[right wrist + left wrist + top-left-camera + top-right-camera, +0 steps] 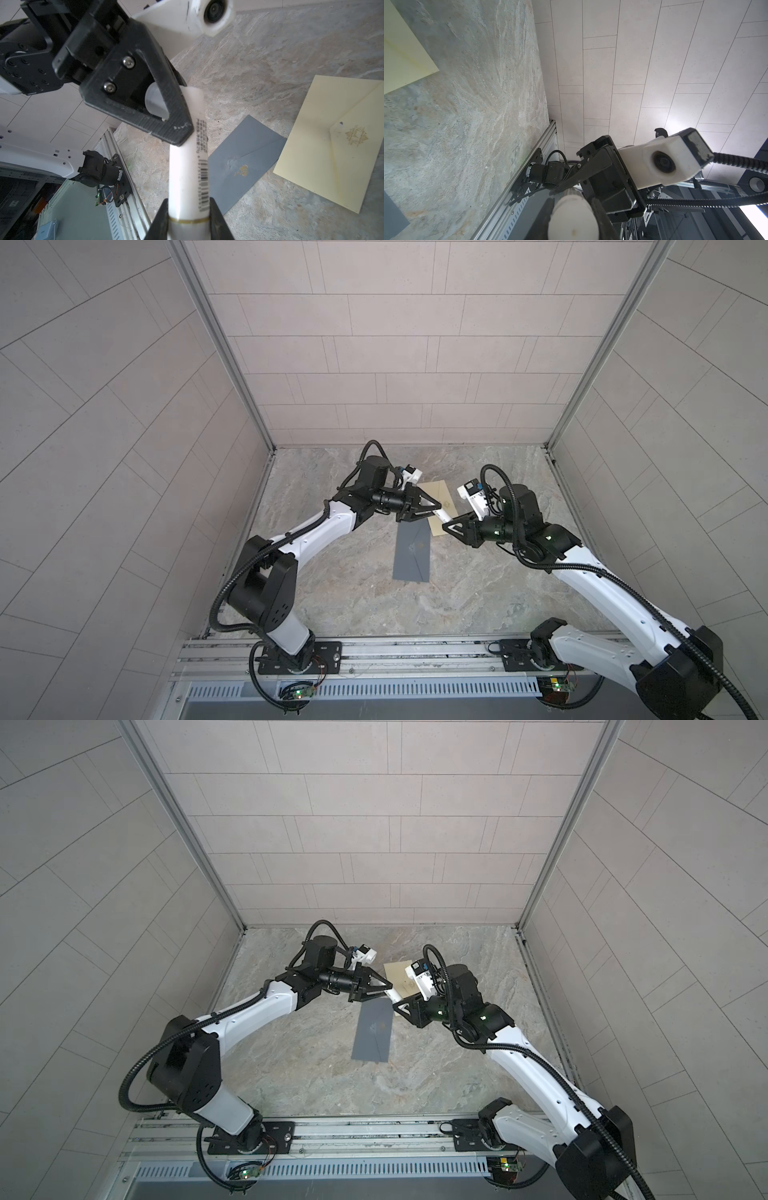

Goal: Place the letter into the envelope and seal it

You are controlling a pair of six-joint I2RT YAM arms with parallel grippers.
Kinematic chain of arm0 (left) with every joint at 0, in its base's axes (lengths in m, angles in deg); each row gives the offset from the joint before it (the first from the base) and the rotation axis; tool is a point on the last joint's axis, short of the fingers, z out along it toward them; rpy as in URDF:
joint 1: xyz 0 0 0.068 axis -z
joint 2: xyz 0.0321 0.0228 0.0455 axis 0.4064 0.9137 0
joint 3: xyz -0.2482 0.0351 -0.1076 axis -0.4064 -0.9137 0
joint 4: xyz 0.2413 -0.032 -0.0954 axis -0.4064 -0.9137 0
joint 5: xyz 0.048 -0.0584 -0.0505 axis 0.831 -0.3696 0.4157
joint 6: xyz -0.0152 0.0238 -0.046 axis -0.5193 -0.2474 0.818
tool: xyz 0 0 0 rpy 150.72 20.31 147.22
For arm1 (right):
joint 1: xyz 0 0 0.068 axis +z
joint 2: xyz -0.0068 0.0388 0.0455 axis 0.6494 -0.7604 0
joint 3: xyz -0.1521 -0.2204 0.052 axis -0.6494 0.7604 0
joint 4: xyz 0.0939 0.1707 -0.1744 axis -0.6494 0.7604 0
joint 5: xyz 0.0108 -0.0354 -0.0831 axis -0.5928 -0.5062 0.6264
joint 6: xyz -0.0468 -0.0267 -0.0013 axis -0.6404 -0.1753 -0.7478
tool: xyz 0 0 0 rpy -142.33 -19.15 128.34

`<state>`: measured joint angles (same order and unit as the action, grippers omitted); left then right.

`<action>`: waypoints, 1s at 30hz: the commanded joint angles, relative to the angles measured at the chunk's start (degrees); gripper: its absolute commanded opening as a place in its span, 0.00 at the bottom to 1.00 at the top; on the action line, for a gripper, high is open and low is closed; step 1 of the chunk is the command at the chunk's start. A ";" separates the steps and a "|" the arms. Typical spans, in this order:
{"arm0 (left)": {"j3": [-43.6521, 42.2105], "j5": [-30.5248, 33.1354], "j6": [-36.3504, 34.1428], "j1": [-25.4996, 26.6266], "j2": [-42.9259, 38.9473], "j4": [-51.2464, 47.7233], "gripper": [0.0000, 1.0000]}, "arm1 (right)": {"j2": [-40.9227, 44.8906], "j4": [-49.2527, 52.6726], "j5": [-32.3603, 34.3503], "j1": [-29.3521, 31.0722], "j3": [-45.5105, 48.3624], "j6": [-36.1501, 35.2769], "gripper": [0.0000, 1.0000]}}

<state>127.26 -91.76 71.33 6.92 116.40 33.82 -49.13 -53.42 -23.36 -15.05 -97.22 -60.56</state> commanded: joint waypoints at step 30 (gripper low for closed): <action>1.45 -4.03 -4.64 0.92 -1.77 -3.12 0.37 | 2.16 13.77 -5.18 0.50 -3.76 -8.48 0.00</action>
<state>127.26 -95.13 69.16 7.66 116.40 31.85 -47.75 -42.54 -27.62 -14.98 -99.89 -67.21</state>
